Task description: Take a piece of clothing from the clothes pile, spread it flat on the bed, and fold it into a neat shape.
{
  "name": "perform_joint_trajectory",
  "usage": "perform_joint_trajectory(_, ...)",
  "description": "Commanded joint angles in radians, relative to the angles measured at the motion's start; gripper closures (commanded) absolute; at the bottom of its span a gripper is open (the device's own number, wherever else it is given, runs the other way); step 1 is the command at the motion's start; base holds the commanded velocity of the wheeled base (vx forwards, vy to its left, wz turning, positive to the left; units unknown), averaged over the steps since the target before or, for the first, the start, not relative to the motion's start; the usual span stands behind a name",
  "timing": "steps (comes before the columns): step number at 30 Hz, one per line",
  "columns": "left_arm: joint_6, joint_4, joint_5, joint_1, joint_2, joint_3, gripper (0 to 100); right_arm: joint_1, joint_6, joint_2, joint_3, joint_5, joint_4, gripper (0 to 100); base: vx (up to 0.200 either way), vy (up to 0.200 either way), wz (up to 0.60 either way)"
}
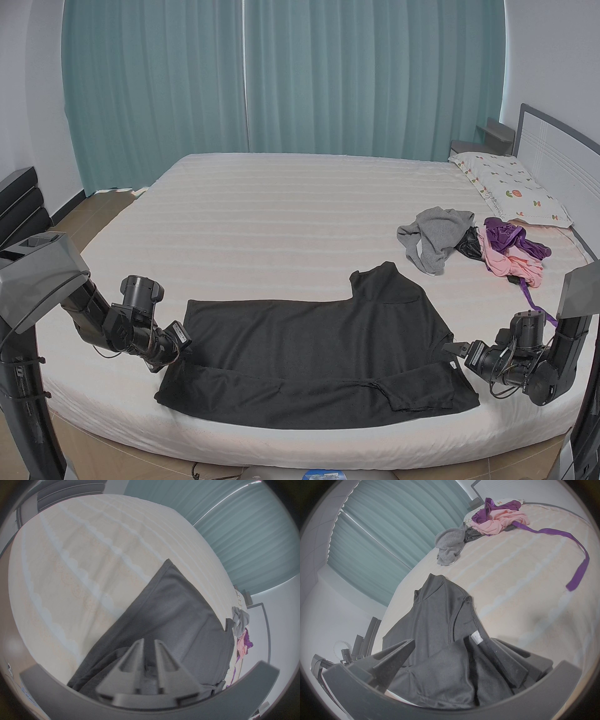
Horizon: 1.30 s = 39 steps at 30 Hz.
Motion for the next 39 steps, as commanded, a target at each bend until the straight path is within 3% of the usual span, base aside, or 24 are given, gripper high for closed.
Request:
perform_joint_trajectory(1,0.0,0.002,0.045,0.007,0.001,0.01,100,-0.002,-0.004,0.03,-0.052,0.004,0.008,0,0.0,0.0,0.0)
perform_joint_trajectory(6,0.008,0.003,0.079,0.024,-0.043,0.053,100,-0.002,-0.013,0.063,-0.127,0.033,0.011,0,0.0,0.0,0.0)
perform_joint_trajectory(9,0.011,0.003,0.084,0.028,-0.068,0.067,100,-0.002,-0.041,0.076,-0.141,0.084,0.032,0,0.0,0.0,0.0)
perform_joint_trajectory(21,-0.006,0.0,0.049,0.045,-0.083,0.056,100,-0.021,-0.069,0.101,-0.167,0.157,0.035,0,0.0,0.0,0.0)
perform_joint_trajectory(22,-0.008,-0.001,0.03,0.044,-0.083,0.056,0,-0.022,-0.07,0.101,-0.167,0.157,0.035,0,0.0,0.0,0.0)
perform_joint_trajectory(24,-0.008,-0.001,0.03,0.044,-0.083,0.056,0,-0.022,-0.07,0.101,-0.167,0.157,0.035,0,0.0,0.0,0.0)
perform_joint_trajectory(25,0.012,-0.007,-0.067,0.036,-0.083,0.07,0,-0.024,-0.07,0.101,-0.17,0.161,0.035,0,0.0,0.0,0.0)
perform_joint_trajectory(29,0.127,-0.006,-0.172,0.033,-0.082,0.075,0,-0.022,-0.075,0.103,-0.171,0.161,0.034,0,0.0,0.0,0.0)
perform_joint_trajectory(31,0.13,-0.006,-0.175,0.033,-0.082,0.075,0,-0.022,-0.076,0.103,-0.171,0.161,0.034,0,0.0,0.0,0.0)
perform_joint_trajectory(32,0.189,-0.007,-0.214,0.03,-0.074,0.075,0,-0.021,-0.084,0.103,-0.173,0.161,0.034,0,0.0,0.0,0.0)
perform_joint_trajectory(39,0.258,-0.035,-0.212,0.018,-0.04,0.056,0,-0.019,-0.085,0.099,-0.168,0.161,0.032,0,0.0,0.0,0.0)
